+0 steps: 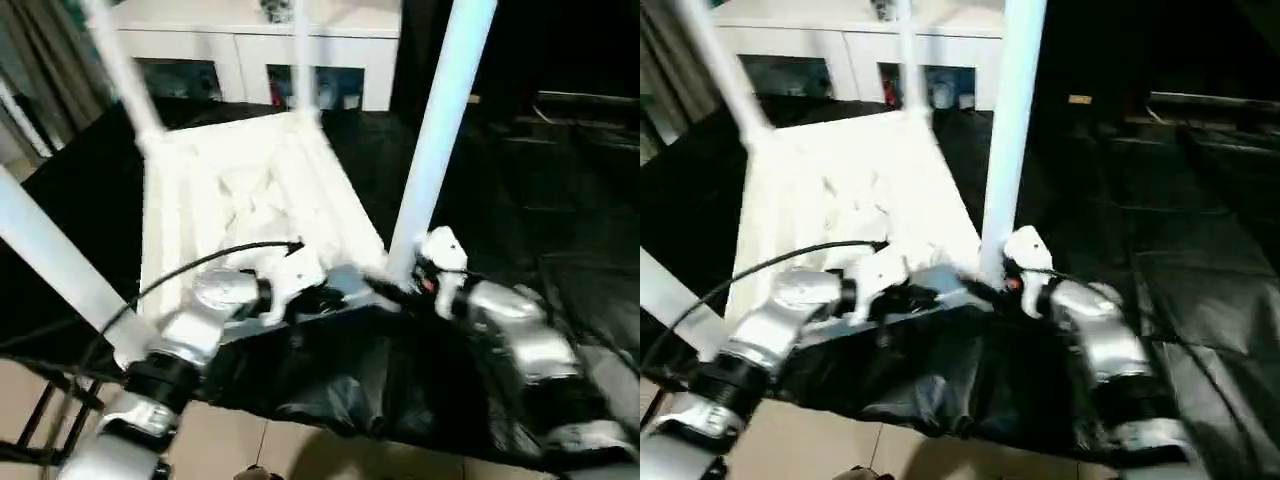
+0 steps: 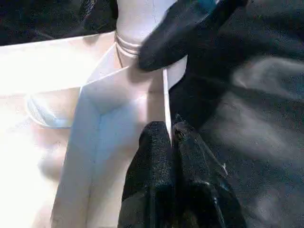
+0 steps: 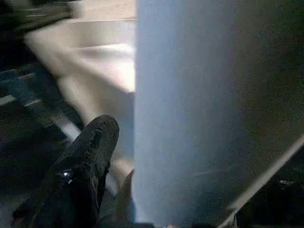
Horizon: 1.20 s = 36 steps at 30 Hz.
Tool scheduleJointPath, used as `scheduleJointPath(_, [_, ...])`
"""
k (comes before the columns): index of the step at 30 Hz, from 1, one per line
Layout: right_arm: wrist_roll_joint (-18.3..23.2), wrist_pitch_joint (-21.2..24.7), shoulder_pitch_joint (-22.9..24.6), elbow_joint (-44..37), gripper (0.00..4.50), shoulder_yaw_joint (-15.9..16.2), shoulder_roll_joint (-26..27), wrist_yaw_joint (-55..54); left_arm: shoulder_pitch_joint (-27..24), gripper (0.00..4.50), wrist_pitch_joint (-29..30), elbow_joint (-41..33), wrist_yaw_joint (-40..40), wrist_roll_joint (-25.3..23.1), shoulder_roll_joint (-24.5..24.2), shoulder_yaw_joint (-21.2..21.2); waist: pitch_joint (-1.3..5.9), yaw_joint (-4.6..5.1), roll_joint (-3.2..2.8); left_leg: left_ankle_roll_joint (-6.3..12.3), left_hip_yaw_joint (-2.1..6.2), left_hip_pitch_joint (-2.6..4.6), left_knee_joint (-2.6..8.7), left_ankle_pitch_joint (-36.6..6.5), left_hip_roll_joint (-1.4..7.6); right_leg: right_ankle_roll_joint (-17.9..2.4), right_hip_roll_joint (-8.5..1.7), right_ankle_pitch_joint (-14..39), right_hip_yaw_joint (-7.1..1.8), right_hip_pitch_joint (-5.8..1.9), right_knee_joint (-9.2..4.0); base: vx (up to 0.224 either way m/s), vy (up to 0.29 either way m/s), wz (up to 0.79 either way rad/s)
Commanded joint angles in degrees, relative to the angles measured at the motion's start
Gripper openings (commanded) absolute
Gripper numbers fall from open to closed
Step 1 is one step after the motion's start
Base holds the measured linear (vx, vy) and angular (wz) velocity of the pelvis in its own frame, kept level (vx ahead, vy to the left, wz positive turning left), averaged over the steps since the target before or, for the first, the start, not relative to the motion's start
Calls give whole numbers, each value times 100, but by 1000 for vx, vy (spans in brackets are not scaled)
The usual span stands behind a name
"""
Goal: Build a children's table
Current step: Rotate leg to tighten
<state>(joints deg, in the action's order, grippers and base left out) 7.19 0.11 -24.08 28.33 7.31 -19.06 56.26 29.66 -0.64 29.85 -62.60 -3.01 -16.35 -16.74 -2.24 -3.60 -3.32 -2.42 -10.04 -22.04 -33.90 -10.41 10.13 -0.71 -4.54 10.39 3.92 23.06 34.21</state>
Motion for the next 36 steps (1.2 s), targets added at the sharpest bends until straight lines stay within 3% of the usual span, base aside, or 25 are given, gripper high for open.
scheduleJointPath(1, [268, 208, 79, -272, 350, 275, -54, 765, -18, 0, -136, -131, -323, 69, -75, -152, 343, 2, 123, 665, 59, 77, 366, -1034, 324, -1411, -378, 802, -243, -307, -354, 0, 0, 0])
scheduleJointPath(3, [391, 366, 102, -382, 350, 361, -167, 1187, -36, 0, -194, -113, -497, 95, -212, -166, 348, -19, 100, 661, 63, 81, 364, -1046, 326, -1401, -383, 885, -241, -306, -351, 0, 0, 0])
scheduleJointPath(4, [422, 447, 99, -407, 323, 396, -209, 1332, -38, 0, -215, -101, -549, 101, -257, -163, 347, -33, 117, 665, 63, 80, 363, -1019, 326, -1401, -385, 880, -243, -306, -346, 0, 0, 0])
scheduleJointPath(6, [398, 552, 83, -400, 314, 494, -306, 1589, -44, 0, -223, -96, -660, 122, -339, -150, 350, -52, 109, 645, 66, 82, 362, -973, 330, -1393, -390, 884, -242, -297, -346, 0, 0, 0])
scheduleJointPath(13, [300, 591, 28, -306, 271, 647, -445, 1836, 9, 0, -237, -33, -751, 189, -427, -119, 352, -129, 127, 533, 58, 101, 361, -966, 325, -1336, -398, 1063, -253, -279, -356, 0, 0, 0])
scheduleJointPath(20, [302, 653, 54, -380, 212, 667, -420, 1843, 44, 0, -257, 42, -779, 203, -425, -111, 355, -129, 104, 505, 63, 94, 361, -961, 321, -1349, -389, 948, -248, -283, -347, 0, 0, 0])
scheduleJointPath(26, [311, 681, 165, -472, 202, 694, -408, 1834, 46, 0, -251, 65, -787, 219, -431, -130, 360, -136, 115, 511, 63, 93, 356, -941, 318, -1334, -393, 958, -249, -291, -345, 0, 0, 0])
scheduleJointPath(31, [356, 731, 261, -520, 200, 612, -343, 1642, 30, 0, -263, 81, -682, 186, -425, -112, 360, -138, 109, 509, 66, 95, 359, -945, 321, -1325, -390, 964, -248, -288, -346, 0, 0, 0])
scheduleJointPath(33, [233, 597, 305, -390, 200, 453, -106, 999, 61, 0, -186, 130, -339, 133, -303, -47, 352, -133, 114, 493, 65, 91, 365, -960, 320, -1312, -393, 1010, -252, -280, -352, 0, 0, 0])
scheduleJointPath(35, [185, 477, 323, -340, 198, 397, -15, 778, 77, 0, -162, 152, -205, 109, -248, -27, 339, -114, 108, 416, 70, 93, 380, -1081, 315, -1279, -405, 1204, -251, -270, -379, 0, 0, 0])
scheduleJointPath(36, [156, 579, 324, -264, 198, 301, 122, 416, 93, 0, -121, 172, -55, 97, -159, -3, 299, -78, 126, 279, 72, 119, 415, -1411, 304, -1169, -398, 1710, -254, -254, -437, 0, 0, 0])
